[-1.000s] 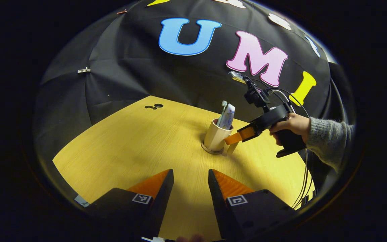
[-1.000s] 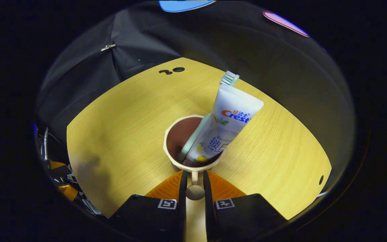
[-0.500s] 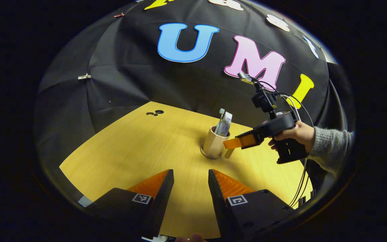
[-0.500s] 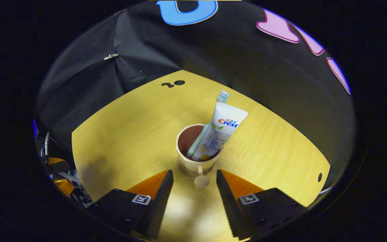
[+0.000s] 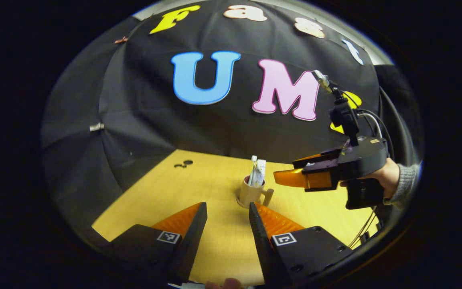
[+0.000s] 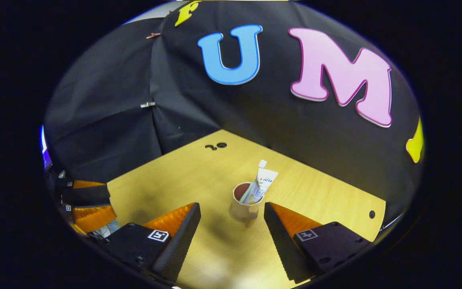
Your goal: Put the toothbrush and toothpaste on the desktop into the cup, then pick up the cup and place it on the coaster on the desktop.
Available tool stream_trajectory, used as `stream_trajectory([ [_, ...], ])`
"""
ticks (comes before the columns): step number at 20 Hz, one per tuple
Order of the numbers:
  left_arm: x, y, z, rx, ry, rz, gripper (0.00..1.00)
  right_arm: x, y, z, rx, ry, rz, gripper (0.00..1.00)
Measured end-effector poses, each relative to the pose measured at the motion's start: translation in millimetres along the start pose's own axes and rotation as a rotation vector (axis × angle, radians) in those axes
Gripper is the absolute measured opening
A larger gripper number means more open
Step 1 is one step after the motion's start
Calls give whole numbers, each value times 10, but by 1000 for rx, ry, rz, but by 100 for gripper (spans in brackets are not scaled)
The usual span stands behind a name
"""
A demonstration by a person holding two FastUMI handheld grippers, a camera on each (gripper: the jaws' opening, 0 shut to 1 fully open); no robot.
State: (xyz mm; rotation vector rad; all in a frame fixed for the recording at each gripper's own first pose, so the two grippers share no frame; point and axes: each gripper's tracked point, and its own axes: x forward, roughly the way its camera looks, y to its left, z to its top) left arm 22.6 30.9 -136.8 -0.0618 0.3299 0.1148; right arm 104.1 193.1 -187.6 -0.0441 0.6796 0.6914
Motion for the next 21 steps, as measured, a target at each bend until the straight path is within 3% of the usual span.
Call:
stream_trajectory([
  [2, -32, -36, 275, 53, -71, 14, 72, -248, 35, 116, 7, -47, -13, 97],
  [5, -91, -98, 610, 99, -163, 30, 86, -573, 58, 253, 7, -117, -32, 97],
  [11, -320, -310, 1097, 172, -293, -8, 90, -918, 215, 322, 36, -257, -51, 97],
  [13, -368, -336, 1160, 182, -311, -13, 98, -1029, 252, 362, 42, -295, -53, 97],
  [21, -441, -429, 1227, 157, -301, -36, 98, -1313, 265, 451, 32, -383, -80, 96],
])
